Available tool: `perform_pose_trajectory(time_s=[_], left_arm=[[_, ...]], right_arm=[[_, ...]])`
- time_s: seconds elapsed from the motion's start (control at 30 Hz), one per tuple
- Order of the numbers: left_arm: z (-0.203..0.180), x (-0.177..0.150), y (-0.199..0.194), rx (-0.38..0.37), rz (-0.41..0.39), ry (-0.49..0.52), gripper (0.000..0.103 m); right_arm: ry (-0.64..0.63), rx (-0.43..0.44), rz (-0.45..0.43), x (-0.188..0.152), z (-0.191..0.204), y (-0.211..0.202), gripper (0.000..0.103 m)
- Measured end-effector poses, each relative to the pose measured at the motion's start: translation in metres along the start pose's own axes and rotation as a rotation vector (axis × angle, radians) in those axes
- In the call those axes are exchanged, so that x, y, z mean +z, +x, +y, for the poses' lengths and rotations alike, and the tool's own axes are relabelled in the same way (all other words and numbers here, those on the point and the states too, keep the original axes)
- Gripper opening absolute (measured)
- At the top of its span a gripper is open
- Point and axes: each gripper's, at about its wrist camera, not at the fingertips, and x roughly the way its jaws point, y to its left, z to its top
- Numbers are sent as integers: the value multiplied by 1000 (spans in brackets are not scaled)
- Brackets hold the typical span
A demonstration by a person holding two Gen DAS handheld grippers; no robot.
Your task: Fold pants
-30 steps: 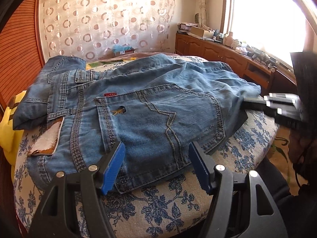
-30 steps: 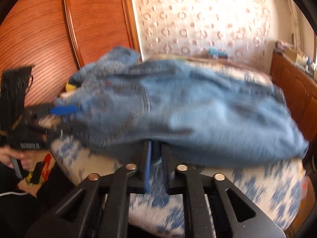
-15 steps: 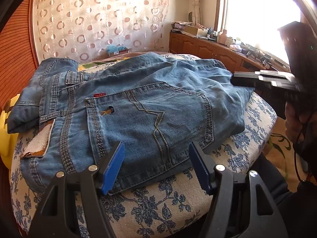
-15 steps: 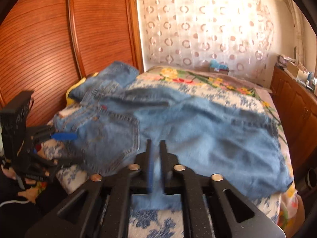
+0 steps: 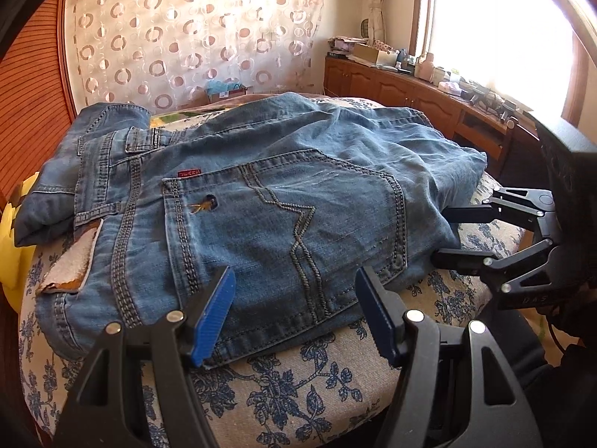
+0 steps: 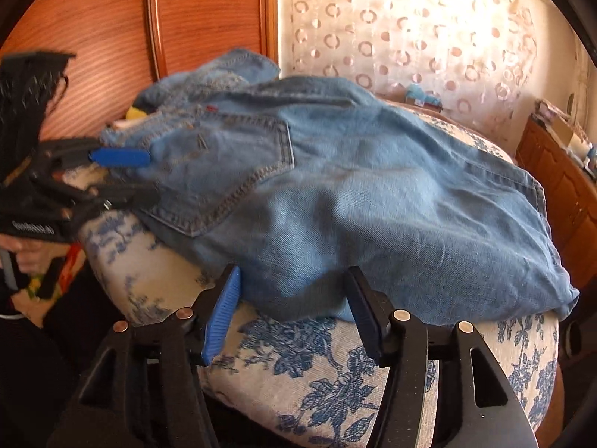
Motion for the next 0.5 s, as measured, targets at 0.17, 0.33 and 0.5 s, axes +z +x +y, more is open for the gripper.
perform_pose_trajectory(time_s=[0.17, 0.33, 0.5], left_arm=[[-2, -1, 0, -4, 5, 10, 66], [-10, 1, -5, -31, -10, 41, 66], [-18, 7, 1, -32, -14, 92, 66]], right_arm=[[-15, -2, 22, 0, -1, 5, 26], [-51, 1, -1, 13, 0, -3, 3], [-16, 35, -58, 41, -14, -16, 2]])
